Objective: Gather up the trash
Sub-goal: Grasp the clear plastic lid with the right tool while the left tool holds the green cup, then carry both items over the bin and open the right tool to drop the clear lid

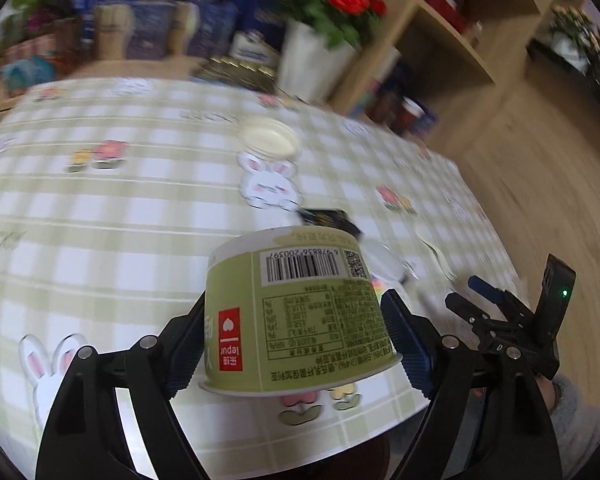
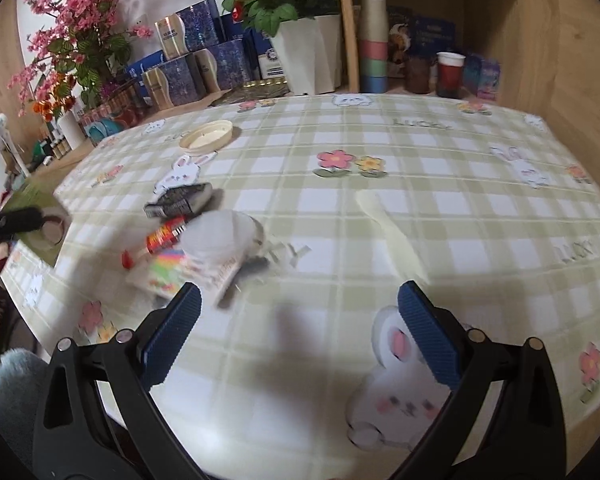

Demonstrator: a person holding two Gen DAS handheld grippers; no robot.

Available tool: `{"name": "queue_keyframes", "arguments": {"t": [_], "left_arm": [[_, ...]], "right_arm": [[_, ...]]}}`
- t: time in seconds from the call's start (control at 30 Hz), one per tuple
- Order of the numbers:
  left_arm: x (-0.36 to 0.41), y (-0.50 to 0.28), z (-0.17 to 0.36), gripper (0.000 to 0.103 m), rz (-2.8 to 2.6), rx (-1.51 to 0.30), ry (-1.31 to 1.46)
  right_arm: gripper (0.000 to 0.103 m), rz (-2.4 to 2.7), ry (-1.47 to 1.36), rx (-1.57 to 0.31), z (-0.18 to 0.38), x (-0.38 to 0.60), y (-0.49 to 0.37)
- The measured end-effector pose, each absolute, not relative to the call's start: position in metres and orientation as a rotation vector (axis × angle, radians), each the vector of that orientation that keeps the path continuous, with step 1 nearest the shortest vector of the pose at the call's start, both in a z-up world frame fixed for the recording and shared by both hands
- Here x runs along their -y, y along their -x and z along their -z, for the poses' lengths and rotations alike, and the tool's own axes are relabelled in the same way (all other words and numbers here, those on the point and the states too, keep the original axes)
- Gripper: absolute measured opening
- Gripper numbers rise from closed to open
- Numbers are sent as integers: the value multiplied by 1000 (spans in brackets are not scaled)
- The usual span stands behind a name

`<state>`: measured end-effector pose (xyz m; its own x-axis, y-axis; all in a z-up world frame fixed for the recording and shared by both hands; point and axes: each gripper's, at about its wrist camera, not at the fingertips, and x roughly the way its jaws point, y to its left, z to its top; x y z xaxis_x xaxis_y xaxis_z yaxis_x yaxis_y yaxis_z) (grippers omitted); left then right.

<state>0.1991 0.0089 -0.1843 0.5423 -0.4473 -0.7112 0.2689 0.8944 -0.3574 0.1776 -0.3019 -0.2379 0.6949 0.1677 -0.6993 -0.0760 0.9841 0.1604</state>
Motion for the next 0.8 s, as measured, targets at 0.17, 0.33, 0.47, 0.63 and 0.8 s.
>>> {"name": "queue_keyframes", "arguments": {"t": [0.17, 0.33, 0.47, 0.63, 0.8], "left_arm": [[-38, -179, 183, 81, 309, -828, 243], [-59, -163, 189, 81, 243, -814, 239], [-69, -153, 193, 81, 232, -801, 261], [-78, -147, 198, 81, 223, -792, 303], [-76, -143, 200, 81, 229, -788, 312]], "right_arm": [[97, -171, -91, -857, 242, 271, -215], [85, -190, 4, -903, 246, 239, -239], [82, -174, -4, -951, 252, 231, -254], [78, -165, -60, -982, 260, 234, -258], [67, -184, -67, -960, 254, 234, -252]]}}
